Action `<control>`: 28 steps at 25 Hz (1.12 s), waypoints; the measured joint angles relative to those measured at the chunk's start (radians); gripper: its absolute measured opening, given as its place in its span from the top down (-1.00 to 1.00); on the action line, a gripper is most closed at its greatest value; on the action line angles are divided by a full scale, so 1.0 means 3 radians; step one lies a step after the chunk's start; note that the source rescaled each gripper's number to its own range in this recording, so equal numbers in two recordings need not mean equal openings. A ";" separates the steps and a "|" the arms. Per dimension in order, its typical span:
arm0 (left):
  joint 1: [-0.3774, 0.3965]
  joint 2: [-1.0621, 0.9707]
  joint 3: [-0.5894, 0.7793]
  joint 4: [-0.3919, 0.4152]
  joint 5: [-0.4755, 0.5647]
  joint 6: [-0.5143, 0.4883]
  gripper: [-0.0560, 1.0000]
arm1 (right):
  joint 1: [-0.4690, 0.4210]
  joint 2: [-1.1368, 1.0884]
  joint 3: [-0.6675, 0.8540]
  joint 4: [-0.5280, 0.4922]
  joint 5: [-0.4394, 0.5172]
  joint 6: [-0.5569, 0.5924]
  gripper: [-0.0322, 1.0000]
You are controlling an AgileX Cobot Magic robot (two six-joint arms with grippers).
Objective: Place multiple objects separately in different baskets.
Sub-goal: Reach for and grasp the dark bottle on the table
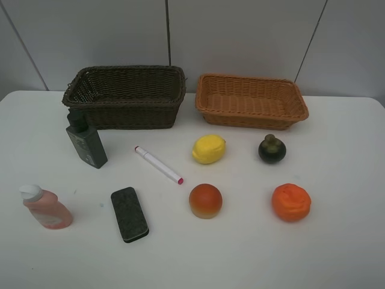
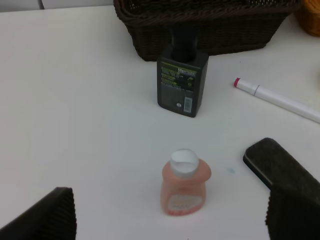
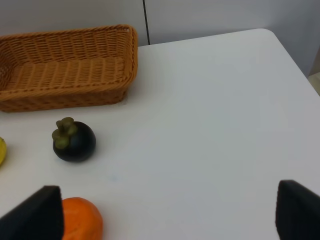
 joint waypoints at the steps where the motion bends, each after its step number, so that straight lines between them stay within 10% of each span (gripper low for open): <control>1: 0.0000 0.0000 0.0000 0.0000 0.0000 0.0000 -0.99 | 0.0000 0.0000 0.0000 0.0000 0.0000 0.0000 -1.00; 12: 0.0000 0.0223 0.0000 0.0000 -0.0012 0.0000 -0.99 | 0.0000 0.0000 0.0000 0.0000 0.0000 0.0000 -1.00; 28: 0.0000 0.3604 -0.1255 -0.0250 0.0146 -0.0346 -0.99 | 0.0000 0.0000 0.0000 0.0000 0.0000 0.0000 -1.00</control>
